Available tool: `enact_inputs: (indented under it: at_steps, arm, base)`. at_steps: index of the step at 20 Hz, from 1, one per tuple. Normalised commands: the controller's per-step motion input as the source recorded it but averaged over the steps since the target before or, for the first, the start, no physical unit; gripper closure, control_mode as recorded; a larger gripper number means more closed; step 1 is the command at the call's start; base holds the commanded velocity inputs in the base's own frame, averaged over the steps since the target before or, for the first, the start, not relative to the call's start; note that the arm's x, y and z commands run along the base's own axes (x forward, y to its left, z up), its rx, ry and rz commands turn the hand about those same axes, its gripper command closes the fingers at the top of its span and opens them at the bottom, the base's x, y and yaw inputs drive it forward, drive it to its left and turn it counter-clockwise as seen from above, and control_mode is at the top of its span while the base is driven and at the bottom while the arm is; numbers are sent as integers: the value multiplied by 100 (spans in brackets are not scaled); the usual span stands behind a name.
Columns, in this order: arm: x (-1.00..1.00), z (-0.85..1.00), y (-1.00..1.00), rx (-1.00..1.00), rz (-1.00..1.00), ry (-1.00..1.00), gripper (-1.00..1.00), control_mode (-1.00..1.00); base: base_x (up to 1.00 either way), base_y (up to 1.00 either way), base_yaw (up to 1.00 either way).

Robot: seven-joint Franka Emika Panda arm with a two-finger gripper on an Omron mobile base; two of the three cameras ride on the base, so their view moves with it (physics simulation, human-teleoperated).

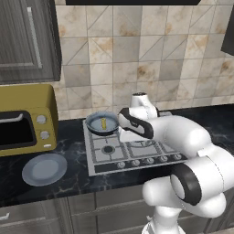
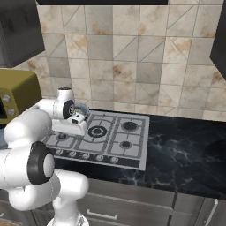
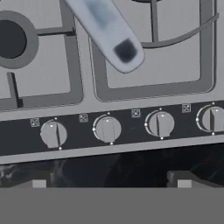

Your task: Pick up the butter stick and place it in the pan. Then turn on the burner for the pan.

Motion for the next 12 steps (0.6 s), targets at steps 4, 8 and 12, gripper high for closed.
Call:
enact_inputs:
  at_steps: [4,8,12]
  arm:
    - [-1,-21,0,0,0,0,-100,-100]
    - [0,-33,0,0,0,0,-100,-100]
    - [0,-27,0,0,0,0,-100,-100]
  base:
    - [0,0,0]
    - [0,0,0]
    - [0,0,0]
